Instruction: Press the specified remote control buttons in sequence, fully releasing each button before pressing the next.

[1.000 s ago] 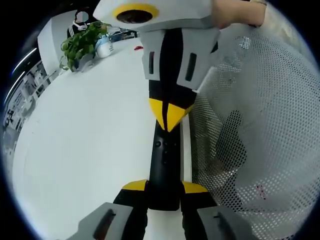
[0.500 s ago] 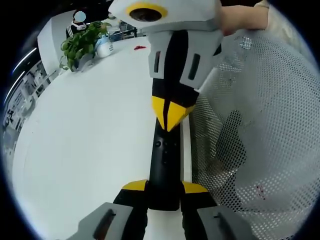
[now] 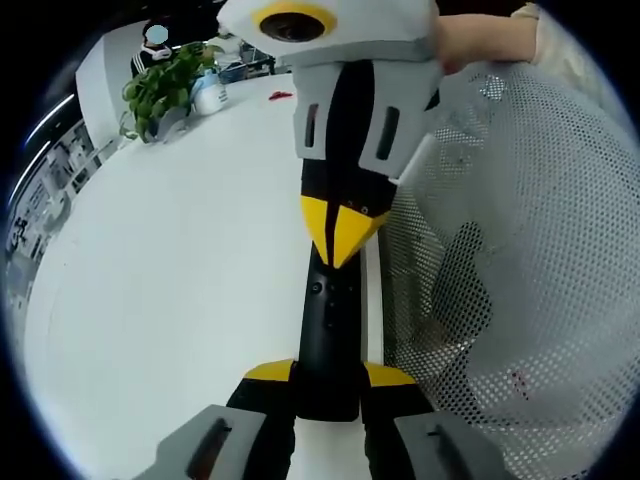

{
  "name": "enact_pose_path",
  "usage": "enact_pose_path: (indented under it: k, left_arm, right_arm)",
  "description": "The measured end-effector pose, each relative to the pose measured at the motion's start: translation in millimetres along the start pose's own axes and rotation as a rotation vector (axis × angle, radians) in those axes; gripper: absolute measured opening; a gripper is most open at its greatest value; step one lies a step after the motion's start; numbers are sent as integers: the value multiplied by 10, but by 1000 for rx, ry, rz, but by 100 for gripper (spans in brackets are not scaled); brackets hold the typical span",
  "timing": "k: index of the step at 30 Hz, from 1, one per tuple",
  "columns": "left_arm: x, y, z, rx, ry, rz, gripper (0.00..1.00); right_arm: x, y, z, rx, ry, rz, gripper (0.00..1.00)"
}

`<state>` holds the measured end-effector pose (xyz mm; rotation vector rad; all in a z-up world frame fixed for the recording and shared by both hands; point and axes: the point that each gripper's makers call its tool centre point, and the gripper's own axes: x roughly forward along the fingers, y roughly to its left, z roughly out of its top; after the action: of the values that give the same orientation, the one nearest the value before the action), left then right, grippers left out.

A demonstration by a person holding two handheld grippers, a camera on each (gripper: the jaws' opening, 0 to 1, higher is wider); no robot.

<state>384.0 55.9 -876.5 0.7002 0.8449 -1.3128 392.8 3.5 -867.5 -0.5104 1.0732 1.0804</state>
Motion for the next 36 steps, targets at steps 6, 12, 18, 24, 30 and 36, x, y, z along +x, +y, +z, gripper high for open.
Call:
enact_pose_path:
  k: [6,12,18,24,30,36]
  left_arm:
    - [0,0,1,-1,-5,-3,24]
    - [0,-1,1,3,-2,-1,24]
    - [-1,0,-1,5,-1,-1,24]
    - [-1,-2,-3,8,1,-2,24]
    - [-2,-4,-2,5,2,1,24]
    - [-4,-4,-1,4,3,0,24]
  right_arm:
    - [21,48,18,-30,-3,7,0]
    - [25,42,14,-44,2,-8,0]
    - [39,48,23,-39,33,-22,0]
    - [43,48,14,-90,83,-5,0]
    - [47,34,19,-79,118,61,0]
    - [38,62,-1,-123,120,32,0]
